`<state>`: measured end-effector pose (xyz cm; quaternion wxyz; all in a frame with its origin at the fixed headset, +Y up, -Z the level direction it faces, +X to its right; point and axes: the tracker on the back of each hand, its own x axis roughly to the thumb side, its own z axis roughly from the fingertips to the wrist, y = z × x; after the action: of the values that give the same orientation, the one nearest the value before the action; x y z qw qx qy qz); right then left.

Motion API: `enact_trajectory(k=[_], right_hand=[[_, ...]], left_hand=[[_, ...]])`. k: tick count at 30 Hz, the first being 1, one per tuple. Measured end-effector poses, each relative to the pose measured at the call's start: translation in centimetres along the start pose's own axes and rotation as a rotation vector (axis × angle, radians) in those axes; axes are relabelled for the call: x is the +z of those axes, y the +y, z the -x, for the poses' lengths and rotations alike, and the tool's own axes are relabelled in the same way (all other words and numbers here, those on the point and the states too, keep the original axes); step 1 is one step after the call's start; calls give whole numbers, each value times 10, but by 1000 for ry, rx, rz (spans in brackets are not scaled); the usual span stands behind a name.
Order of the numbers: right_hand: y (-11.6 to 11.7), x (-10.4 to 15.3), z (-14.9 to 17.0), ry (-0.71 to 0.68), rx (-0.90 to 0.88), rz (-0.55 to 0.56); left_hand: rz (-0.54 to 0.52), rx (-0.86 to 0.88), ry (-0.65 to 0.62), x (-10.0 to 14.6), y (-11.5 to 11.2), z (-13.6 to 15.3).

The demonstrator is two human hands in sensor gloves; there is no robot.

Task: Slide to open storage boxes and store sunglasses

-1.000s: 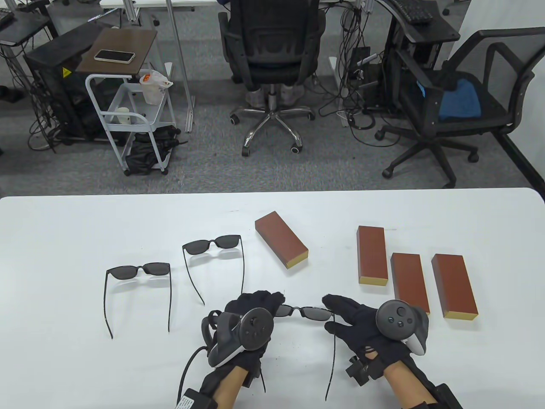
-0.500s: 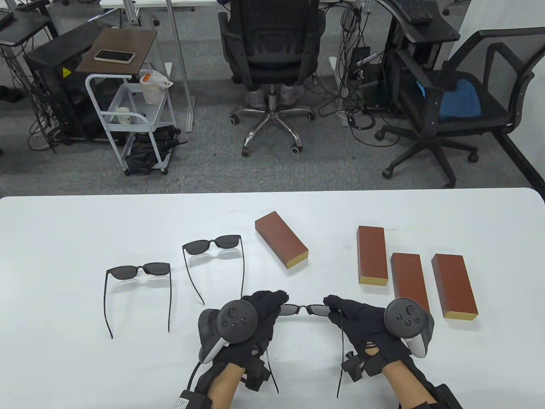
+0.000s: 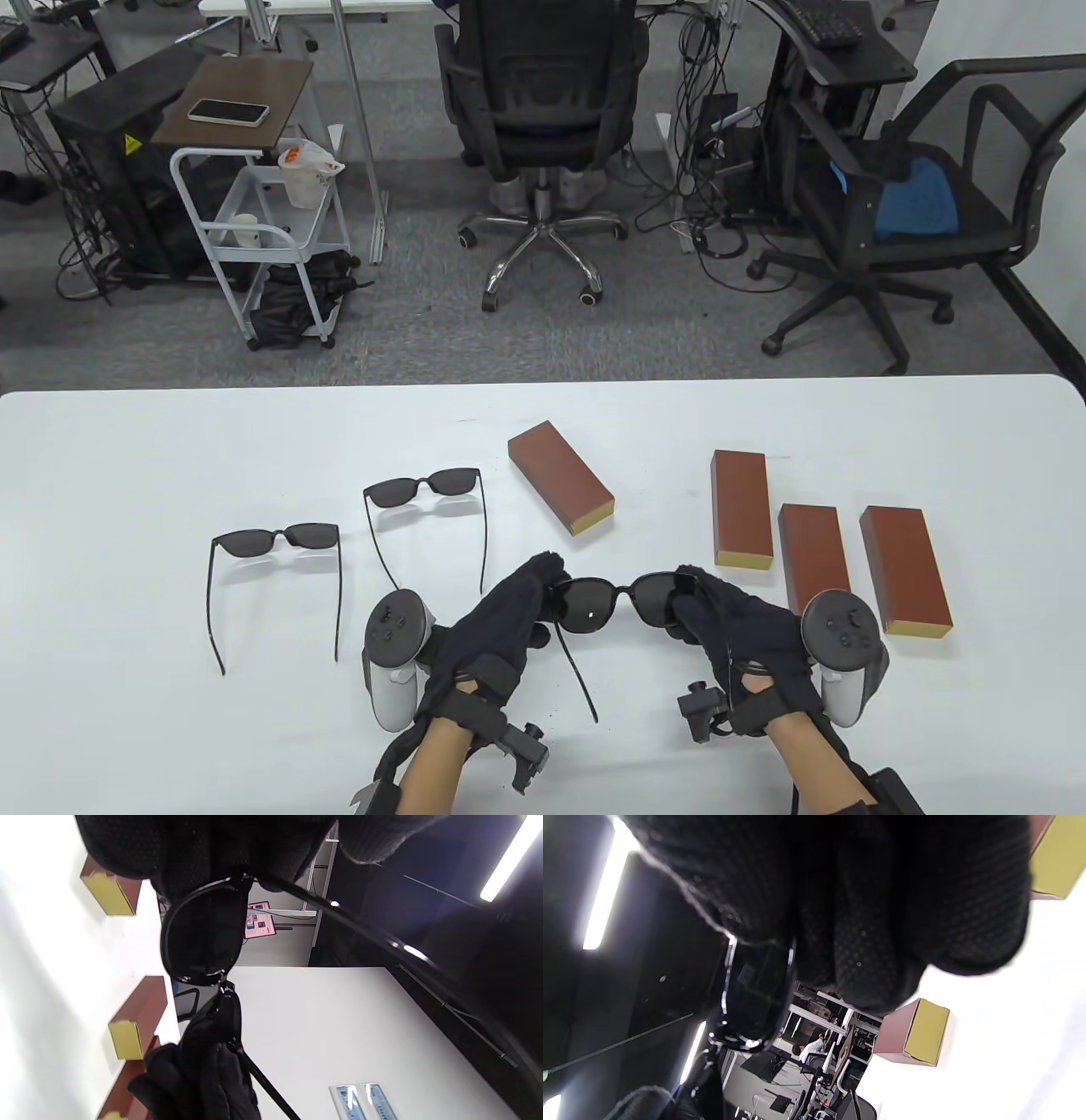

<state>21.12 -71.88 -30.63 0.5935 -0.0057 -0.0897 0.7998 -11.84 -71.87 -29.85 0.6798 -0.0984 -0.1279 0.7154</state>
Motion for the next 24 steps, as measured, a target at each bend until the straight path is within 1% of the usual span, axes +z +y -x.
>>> enact_trajectory(k=[4,8,10,13,19,24], right_hand=[[1,2,5,58,-83,1],[3,5,13,158,-195,8],[3,6,15,181,-219,14],[4,7,14,172,-236,6],[10,8,14,118,-244,-11],[16,8,14,69,-237,-48]], left_hand=[[41,43,3,-1,-6,4],[33,51,22,0,-10,6],[20,30,28,0,-10,6],[-5,12,45,0,-9,7],[-76,79,96,2,-6,11],[-121,83,134,3,-2,15]])
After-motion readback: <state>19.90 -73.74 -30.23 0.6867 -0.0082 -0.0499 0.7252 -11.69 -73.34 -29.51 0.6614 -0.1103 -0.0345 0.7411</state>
